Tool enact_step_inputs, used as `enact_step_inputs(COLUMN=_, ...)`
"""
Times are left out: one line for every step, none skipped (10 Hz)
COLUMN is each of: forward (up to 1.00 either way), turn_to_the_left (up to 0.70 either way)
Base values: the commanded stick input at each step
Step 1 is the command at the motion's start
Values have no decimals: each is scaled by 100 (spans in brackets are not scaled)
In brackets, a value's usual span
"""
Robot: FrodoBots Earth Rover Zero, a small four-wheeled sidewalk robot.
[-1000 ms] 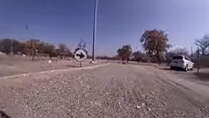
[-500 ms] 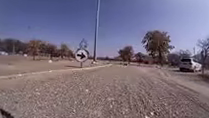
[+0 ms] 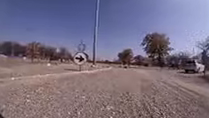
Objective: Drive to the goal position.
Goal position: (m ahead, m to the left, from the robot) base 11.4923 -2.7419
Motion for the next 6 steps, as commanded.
enact_step_inputs(forward=50, turn_to_the_left=-50)
enact_step_inputs(forward=50, turn_to_the_left=-50)
enact_step_inputs(forward=50, turn_to_the_left=-46)
enact_step_inputs(forward=50, turn_to_the_left=-24)
enact_step_inputs(forward=50, turn_to_the_left=-1)
enact_step_inputs(forward=50, turn_to_the_left=0)
